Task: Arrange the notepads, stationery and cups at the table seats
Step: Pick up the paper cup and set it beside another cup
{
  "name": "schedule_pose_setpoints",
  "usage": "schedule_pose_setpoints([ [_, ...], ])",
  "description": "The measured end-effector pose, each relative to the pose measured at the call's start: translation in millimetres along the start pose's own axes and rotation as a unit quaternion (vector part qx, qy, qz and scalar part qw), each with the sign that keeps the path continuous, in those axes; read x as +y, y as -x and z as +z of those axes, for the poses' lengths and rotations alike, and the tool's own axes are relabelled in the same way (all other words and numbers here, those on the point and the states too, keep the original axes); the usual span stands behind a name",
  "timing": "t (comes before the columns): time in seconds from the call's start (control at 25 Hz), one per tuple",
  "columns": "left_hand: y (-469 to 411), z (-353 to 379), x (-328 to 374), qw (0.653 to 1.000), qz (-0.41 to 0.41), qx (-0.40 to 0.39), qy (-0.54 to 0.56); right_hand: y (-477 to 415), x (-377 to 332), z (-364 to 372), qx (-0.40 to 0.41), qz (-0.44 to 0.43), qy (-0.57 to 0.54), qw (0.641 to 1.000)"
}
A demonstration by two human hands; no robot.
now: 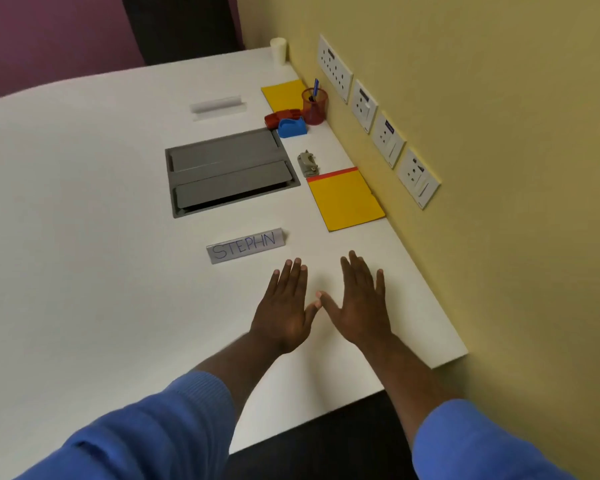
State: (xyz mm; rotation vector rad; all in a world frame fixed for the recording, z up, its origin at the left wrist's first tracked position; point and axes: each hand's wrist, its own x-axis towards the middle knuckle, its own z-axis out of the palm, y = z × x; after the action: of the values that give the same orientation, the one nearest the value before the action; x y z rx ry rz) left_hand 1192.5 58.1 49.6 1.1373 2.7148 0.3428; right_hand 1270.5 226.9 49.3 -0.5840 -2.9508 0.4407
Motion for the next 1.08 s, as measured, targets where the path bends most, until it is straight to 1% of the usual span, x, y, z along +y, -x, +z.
schedule_pose_setpoints([
  [0.2,88,-42,-15,0.998,-0.044,0.014,-0.036,54,-55,-23,-0.029,-0.038,-0.008,0.999],
  [0.32,132,-68,-28,0.996,-0.075,0.025,-0.047,79,-88,-32,-0.052,-0.064,0.005,0.997],
  [0.6,239,-120,-59,0.994,-0.089,0.036,-0.043,131,-178,-57,-0.041,-0.142,0.036,0.988],
  [0.84,359,-151,-118,0.99,-0.125,0.06,-0.034,193,-287,-54,-0.038,-0.203,0.051,0.977],
  [0.92,398,-155,-138,0.987,-0.145,0.066,-0.033,210,-322,-50,-0.037,-0.223,0.051,0.973],
  [1.08,499,-157,-187,0.974,-0.207,0.076,-0.049,257,-411,-25,-0.062,-0.278,0.033,0.958],
])
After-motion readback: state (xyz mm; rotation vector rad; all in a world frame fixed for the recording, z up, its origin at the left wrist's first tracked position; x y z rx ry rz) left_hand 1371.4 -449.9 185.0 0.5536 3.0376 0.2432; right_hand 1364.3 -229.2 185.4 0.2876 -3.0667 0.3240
